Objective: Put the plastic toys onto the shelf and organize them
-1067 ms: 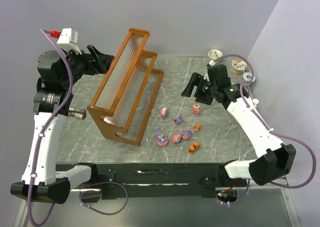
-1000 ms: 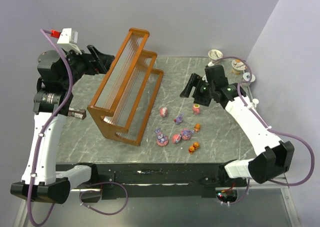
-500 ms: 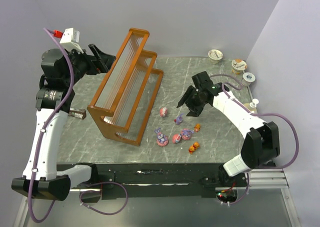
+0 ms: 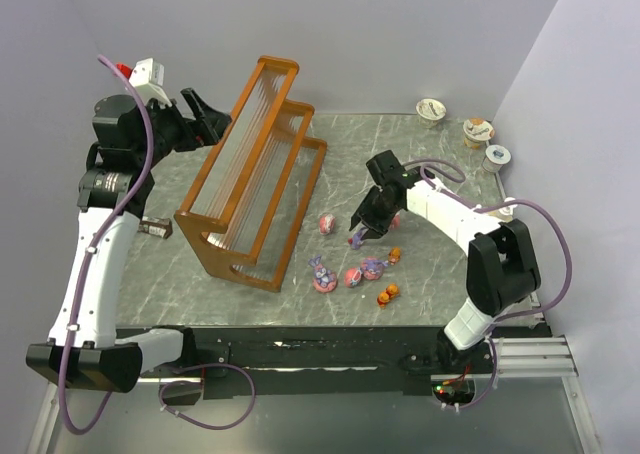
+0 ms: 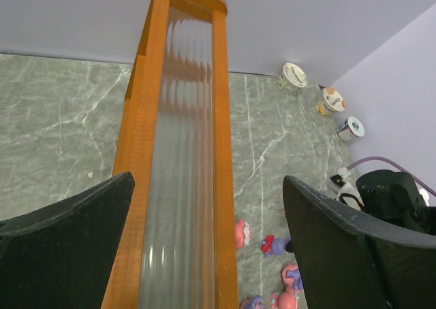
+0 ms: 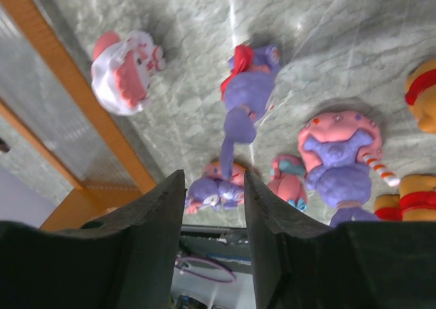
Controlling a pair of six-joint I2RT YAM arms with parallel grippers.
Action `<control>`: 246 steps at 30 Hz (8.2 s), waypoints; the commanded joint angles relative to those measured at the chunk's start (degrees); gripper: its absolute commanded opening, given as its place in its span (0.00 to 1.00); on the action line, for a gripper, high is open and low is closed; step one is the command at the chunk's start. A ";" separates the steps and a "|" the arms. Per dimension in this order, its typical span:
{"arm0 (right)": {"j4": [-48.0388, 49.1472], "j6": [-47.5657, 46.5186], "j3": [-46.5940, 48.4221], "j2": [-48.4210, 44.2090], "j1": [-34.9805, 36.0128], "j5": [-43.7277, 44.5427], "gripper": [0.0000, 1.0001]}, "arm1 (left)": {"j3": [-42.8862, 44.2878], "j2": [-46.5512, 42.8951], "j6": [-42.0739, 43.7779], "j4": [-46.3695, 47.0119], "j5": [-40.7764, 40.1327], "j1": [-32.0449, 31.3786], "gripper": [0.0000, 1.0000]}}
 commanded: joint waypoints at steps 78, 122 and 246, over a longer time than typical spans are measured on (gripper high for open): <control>-1.79 -8.24 27.66 19.91 22.07 -5.29 0.00 | -1.65 4.52 -7.89 0.95 -3.98 -0.08 0.97; -0.21 -2.34 32.40 26.68 24.97 -2.74 0.15 | -0.86 6.99 -7.63 -0.54 -9.61 -0.08 0.97; 1.02 3.55 15.52 10.33 13.02 -11.97 0.00 | -5.60 6.02 -5.70 -1.34 -28.15 1.41 0.96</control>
